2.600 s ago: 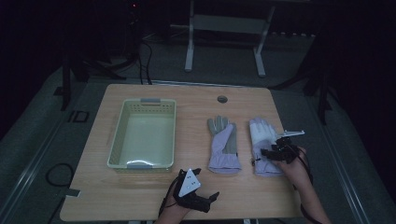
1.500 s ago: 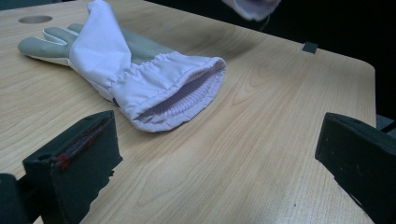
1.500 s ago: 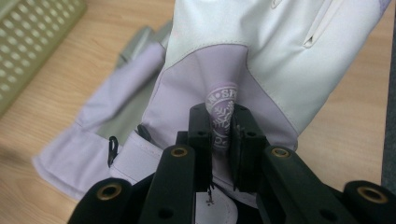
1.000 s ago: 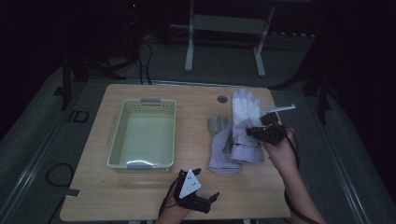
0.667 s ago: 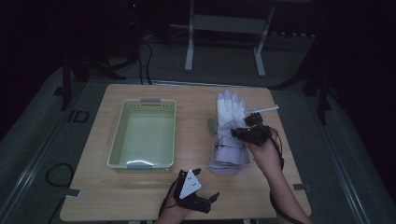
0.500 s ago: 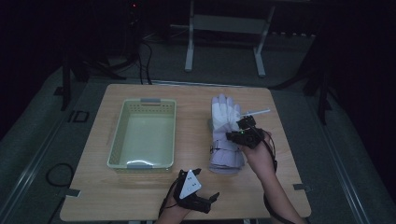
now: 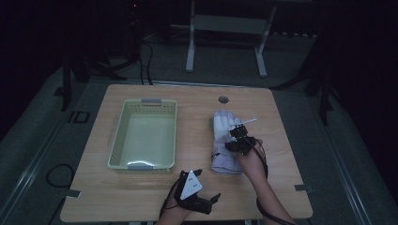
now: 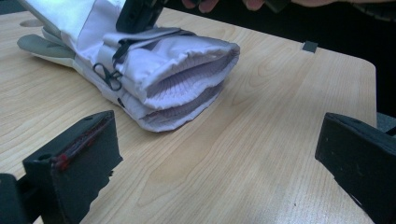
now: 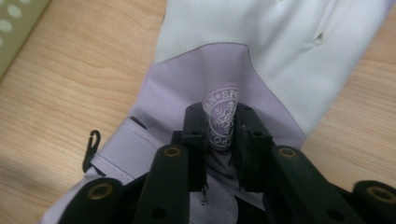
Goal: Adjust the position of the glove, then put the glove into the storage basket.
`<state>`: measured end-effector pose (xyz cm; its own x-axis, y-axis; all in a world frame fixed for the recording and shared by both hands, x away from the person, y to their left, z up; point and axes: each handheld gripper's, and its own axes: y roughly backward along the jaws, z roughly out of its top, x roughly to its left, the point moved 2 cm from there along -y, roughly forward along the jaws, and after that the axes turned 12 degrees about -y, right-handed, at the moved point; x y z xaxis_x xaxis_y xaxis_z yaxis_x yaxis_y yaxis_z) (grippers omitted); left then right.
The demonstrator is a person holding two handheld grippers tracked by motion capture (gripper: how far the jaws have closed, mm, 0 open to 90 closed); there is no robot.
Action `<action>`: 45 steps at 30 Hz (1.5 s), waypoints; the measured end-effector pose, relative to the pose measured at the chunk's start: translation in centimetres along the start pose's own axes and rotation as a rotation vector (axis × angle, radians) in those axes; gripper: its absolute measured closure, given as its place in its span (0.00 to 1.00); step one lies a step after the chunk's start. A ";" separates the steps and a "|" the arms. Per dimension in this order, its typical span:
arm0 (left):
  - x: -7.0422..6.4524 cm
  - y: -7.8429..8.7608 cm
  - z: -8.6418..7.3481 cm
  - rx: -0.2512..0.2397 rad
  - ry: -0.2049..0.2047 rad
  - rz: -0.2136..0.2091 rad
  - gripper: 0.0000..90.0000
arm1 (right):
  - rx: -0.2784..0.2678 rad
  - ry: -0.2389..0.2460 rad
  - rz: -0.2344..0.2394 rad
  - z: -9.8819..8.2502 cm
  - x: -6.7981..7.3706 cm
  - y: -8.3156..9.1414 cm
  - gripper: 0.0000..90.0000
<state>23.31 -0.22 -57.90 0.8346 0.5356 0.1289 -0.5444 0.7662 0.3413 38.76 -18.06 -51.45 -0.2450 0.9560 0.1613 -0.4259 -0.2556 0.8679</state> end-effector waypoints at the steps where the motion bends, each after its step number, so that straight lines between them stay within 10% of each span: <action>1: 0.0 0.0 0.0 0.000 0.000 0.000 0.00 | -0.001 -0.001 0.008 0.0 -0.1 -0.1 0.80; 10: 0.0 0.0 0.0 -0.001 0.005 -0.003 0.00 | -0.002 0.093 0.078 0.2 -0.8 0.7 0.70; 19: 0.2 -0.1 0.0 0.005 0.023 -0.005 0.00 | -0.111 0.150 0.194 0.1 -1.9 3.4 0.19; 29: 0.7 -0.3 0.0 0.015 0.065 -0.040 0.00 | -0.238 0.278 0.265 -1.3 -4.2 5.2 0.16; 32: 0.1 -0.7 1.0 0.043 -0.009 -0.087 0.00 | -0.271 0.333 0.220 -1.7 -4.9 5.7 0.16; 36: 0.3 -1.0 3.1 0.032 -0.051 -0.042 0.00 | -0.257 0.323 0.215 -2.1 -5.7 5.8 0.16; 45: 3.7 -2.4 7.2 0.102 0.022 0.030 0.00 | -0.280 0.328 0.184 -1.7 -6.3 5.3 0.16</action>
<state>28.28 -2.60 -51.52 0.8154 0.5663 0.1201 -0.5567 0.7104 0.4306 36.57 -25.71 -48.72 -0.5814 0.8068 0.1046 -0.5574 -0.4887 0.6712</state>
